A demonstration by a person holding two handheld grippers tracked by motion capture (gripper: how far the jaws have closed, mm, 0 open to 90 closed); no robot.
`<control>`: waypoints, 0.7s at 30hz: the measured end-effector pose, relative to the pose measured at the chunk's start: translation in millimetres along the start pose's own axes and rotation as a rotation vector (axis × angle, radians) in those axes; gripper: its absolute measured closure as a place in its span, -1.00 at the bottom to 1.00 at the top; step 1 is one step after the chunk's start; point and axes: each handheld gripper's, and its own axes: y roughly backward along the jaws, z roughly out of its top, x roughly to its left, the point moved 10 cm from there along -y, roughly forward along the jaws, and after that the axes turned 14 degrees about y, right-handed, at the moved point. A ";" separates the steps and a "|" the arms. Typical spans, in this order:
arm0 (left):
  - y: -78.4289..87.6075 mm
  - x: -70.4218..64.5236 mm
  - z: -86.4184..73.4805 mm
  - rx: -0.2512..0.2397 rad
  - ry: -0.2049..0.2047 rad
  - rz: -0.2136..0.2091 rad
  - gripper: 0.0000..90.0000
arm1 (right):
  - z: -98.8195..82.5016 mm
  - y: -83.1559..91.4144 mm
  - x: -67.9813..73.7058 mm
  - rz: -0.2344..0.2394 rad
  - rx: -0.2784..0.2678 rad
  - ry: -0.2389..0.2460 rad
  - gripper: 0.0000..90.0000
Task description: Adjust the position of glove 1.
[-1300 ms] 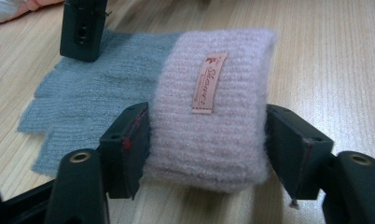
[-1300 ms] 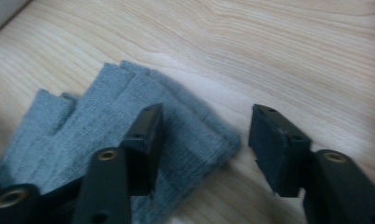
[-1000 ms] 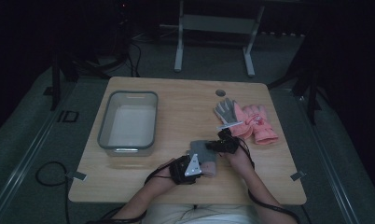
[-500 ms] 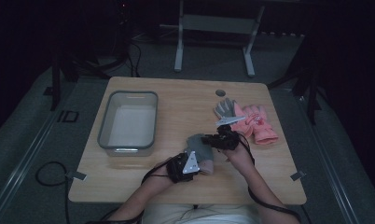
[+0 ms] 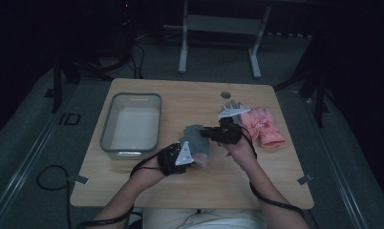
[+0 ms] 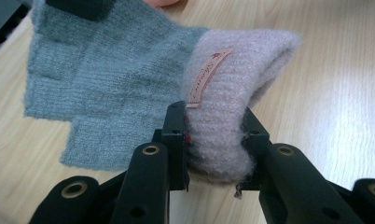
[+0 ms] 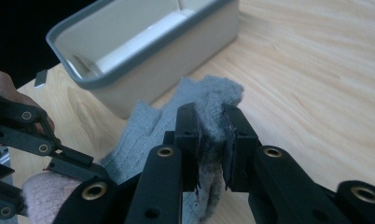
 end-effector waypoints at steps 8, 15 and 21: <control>28.2 23.8 -7.9 0.033 0.003 0.060 0.57 | 35.9 -13.7 16.3 0.004 -0.027 0.063 0.75; 58.3 50.7 -14.0 0.062 0.005 0.099 0.57 | 68.4 -30.2 27.3 0.024 -0.054 0.076 0.75; 77.9 72.9 -17.2 0.060 0.013 0.117 0.56 | 93.2 -42.5 30.9 0.025 -0.069 0.094 0.75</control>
